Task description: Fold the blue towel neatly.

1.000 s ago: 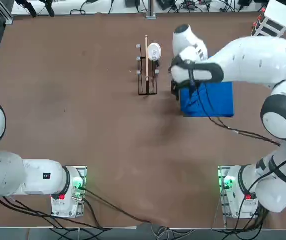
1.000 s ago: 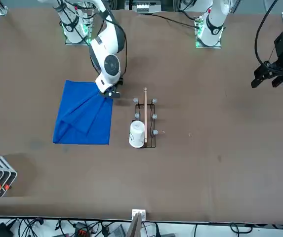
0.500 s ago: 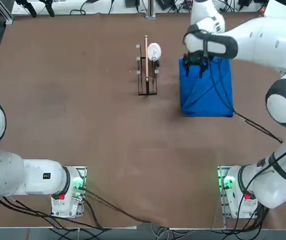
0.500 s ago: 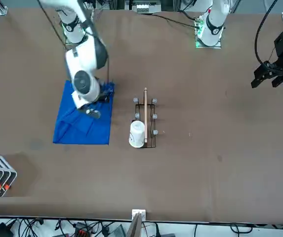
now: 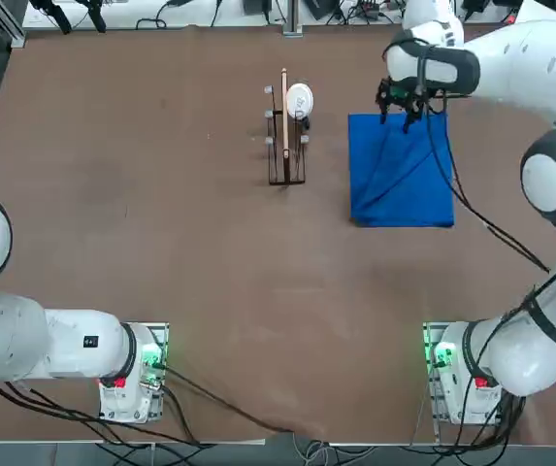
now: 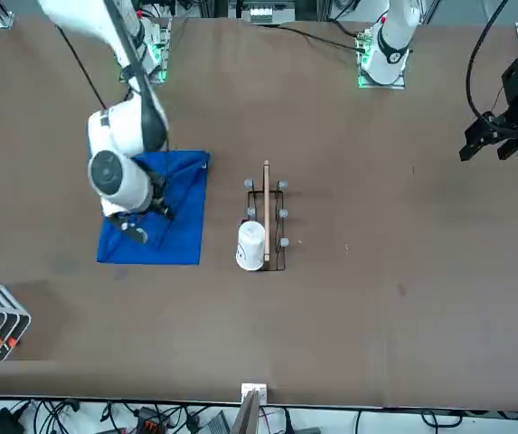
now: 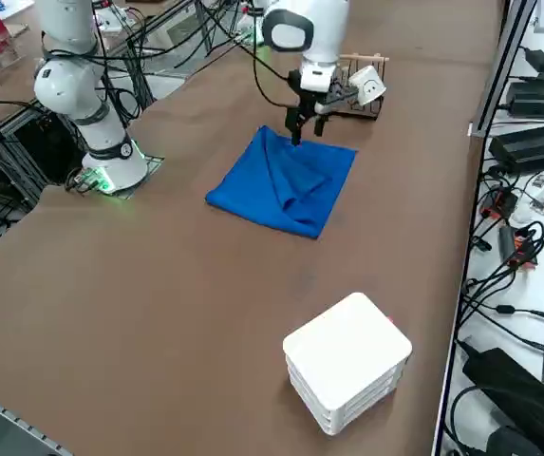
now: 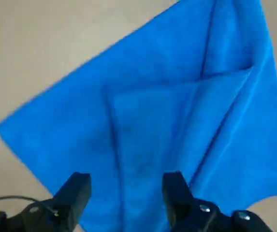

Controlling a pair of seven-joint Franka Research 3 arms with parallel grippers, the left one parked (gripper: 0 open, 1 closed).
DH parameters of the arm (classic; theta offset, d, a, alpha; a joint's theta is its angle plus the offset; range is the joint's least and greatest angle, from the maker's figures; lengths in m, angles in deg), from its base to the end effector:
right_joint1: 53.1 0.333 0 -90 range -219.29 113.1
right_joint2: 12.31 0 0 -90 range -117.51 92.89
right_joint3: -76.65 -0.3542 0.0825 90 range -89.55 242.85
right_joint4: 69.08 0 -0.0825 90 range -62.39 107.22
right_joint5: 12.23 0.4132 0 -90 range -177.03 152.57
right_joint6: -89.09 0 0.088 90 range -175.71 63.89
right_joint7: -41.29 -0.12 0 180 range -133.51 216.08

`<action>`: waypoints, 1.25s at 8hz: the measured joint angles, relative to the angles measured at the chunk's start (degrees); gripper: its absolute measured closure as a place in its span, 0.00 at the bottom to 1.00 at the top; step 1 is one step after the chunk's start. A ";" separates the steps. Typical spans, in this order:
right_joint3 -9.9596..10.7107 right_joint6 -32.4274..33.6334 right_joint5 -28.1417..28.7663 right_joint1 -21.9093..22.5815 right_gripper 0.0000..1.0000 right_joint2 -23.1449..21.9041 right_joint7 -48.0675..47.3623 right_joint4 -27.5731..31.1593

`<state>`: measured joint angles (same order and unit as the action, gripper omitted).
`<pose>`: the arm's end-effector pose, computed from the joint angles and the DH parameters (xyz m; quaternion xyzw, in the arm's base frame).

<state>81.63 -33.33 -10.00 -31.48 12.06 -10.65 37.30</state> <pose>0.6288 0.1936 0.2838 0.9477 -0.3110 -0.0578 0.0425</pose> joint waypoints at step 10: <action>-0.13 -9.66 0.00 -4.14 0.27 7.16 -11.07 -0.81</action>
<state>81.50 -42.99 -10.00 -35.62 19.22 -21.72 36.49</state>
